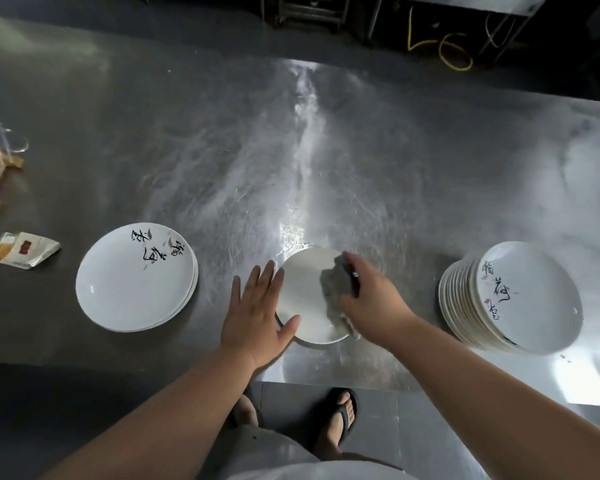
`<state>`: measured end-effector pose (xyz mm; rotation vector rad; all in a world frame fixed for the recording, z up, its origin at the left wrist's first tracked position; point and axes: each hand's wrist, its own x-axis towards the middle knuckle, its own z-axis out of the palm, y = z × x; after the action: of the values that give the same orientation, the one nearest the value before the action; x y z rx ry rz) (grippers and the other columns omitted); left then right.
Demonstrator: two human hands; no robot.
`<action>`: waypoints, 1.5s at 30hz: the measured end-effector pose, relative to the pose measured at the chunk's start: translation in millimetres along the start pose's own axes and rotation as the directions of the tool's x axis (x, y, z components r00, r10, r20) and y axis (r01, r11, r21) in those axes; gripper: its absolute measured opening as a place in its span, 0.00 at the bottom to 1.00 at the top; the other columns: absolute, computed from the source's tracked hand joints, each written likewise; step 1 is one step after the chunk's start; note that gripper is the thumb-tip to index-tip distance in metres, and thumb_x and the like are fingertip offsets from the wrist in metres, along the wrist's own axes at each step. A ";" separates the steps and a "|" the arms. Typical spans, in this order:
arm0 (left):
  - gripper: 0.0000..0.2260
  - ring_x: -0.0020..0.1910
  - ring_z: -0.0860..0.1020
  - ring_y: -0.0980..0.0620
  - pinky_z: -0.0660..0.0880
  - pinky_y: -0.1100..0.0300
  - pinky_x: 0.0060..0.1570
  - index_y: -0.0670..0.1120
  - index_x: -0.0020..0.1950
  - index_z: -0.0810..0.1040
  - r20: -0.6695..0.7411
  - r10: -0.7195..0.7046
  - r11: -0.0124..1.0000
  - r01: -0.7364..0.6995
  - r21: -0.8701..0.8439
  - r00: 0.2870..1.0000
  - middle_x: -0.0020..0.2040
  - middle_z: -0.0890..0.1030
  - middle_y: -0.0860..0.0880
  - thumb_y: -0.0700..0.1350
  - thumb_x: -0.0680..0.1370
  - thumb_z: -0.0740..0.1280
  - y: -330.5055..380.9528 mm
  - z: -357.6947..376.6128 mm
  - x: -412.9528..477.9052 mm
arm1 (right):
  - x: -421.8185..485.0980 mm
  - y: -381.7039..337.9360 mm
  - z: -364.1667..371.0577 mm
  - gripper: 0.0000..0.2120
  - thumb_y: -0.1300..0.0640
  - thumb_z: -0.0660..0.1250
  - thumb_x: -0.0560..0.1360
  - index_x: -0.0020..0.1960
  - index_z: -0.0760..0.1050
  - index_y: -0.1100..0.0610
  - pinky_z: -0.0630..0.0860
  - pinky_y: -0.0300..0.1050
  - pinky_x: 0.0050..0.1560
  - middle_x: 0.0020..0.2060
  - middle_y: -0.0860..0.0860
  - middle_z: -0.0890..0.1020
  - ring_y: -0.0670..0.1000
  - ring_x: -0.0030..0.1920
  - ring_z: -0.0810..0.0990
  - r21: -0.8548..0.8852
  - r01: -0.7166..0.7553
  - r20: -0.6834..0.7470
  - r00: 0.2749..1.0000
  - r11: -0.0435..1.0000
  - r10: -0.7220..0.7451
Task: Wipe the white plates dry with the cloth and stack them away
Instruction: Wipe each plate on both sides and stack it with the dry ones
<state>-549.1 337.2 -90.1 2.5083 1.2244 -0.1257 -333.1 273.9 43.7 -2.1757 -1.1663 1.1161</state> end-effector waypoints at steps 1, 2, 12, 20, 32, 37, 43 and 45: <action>0.40 0.85 0.41 0.46 0.44 0.37 0.81 0.49 0.86 0.42 0.001 0.003 1.000 -0.003 0.016 1.000 0.86 0.40 0.50 0.69 0.81 0.49 -0.8 1.6 0.6 | 2.1 8.7 11.6 0.23 0.51 0.63 0.83 0.78 0.67 0.51 0.74 0.37 0.60 0.67 0.49 0.77 0.48 0.62 0.79 -0.152 0.077 0.075 0.995 0.985 -0.067; 0.41 0.84 0.39 0.47 0.43 0.38 0.81 0.49 0.86 0.40 0.006 -0.003 0.999 0.003 0.032 1.000 0.86 0.39 0.51 0.69 0.81 0.49 -1.3 2.8 1.0 | 3.3 18.7 22.8 0.26 0.50 0.62 0.83 0.80 0.63 0.52 0.72 0.45 0.70 0.74 0.50 0.72 0.52 0.72 0.73 -0.321 0.184 0.176 0.975 0.929 -0.133; 0.41 0.83 0.35 0.47 0.42 0.39 0.81 0.49 0.84 0.32 0.053 -0.011 0.997 0.008 0.072 0.999 0.85 0.35 0.52 0.68 0.81 0.48 0.9 1.7 2.9 | 34.8 48.1 57.4 0.43 0.30 0.37 0.81 0.83 0.32 0.59 0.37 0.54 0.83 0.81 0.56 0.30 0.54 0.81 0.27 -0.726 0.385 0.358 0.919 0.569 -0.166; 0.42 0.83 0.33 0.47 0.39 0.39 0.81 0.49 0.83 0.31 0.065 -0.012 0.997 0.007 0.077 0.998 0.85 0.35 0.52 0.69 0.80 0.48 2.1 0.9 2.7 | 30.4 56.0 63.8 0.44 0.26 0.34 0.78 0.84 0.32 0.54 0.35 0.56 0.82 0.81 0.53 0.29 0.52 0.79 0.24 -0.603 0.645 0.611 0.752 0.470 -0.248; 0.42 0.83 0.34 0.46 0.40 0.36 0.80 0.50 0.83 0.30 0.067 -0.031 0.993 0.024 0.116 0.997 0.85 0.35 0.53 0.70 0.79 0.46 5.3 1.8 3.4 | 29.3 79.3 38.9 0.46 0.24 0.31 0.76 0.85 0.36 0.51 0.40 0.60 0.83 0.83 0.50 0.33 0.52 0.82 0.29 -0.587 0.674 0.635 0.727 0.448 -0.262; 0.42 0.84 0.36 0.47 0.41 0.35 0.80 0.49 0.84 0.32 0.055 -0.031 0.994 0.025 0.107 0.998 0.85 0.37 0.52 0.68 0.80 0.48 4.4 3.0 4.2 | 35.8 70.0 38.7 0.43 0.27 0.37 0.80 0.83 0.29 0.52 0.34 0.55 0.82 0.80 0.52 0.27 0.53 0.80 0.25 -0.709 0.470 0.438 0.878 0.526 -0.194; 0.41 0.84 0.36 0.46 0.41 0.34 0.79 0.49 0.84 0.31 0.062 -0.039 0.993 0.032 0.113 0.997 0.85 0.35 0.52 0.67 0.80 0.47 5.6 2.2 2.3 | 8.9 87.9 35.3 0.44 0.25 0.41 0.80 0.86 0.42 0.53 0.34 0.55 0.82 0.84 0.54 0.40 0.57 0.84 0.38 -0.620 0.678 0.606 0.734 0.395 -0.308; 0.41 0.84 0.37 0.46 0.40 0.34 0.79 0.49 0.83 0.31 0.055 -0.043 0.993 0.036 0.115 0.998 0.85 0.36 0.52 0.67 0.80 0.47 3.8 3.8 3.5 | 18.2 92.1 18.7 0.46 0.25 0.34 0.78 0.85 0.40 0.54 0.39 0.57 0.81 0.84 0.55 0.39 0.58 0.84 0.39 -0.718 0.559 0.489 0.829 0.414 -0.270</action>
<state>-543.7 336.4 -93.4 2.5576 1.2778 -0.2835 -297.5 237.9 -37.6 -2.0578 -2.7025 0.6866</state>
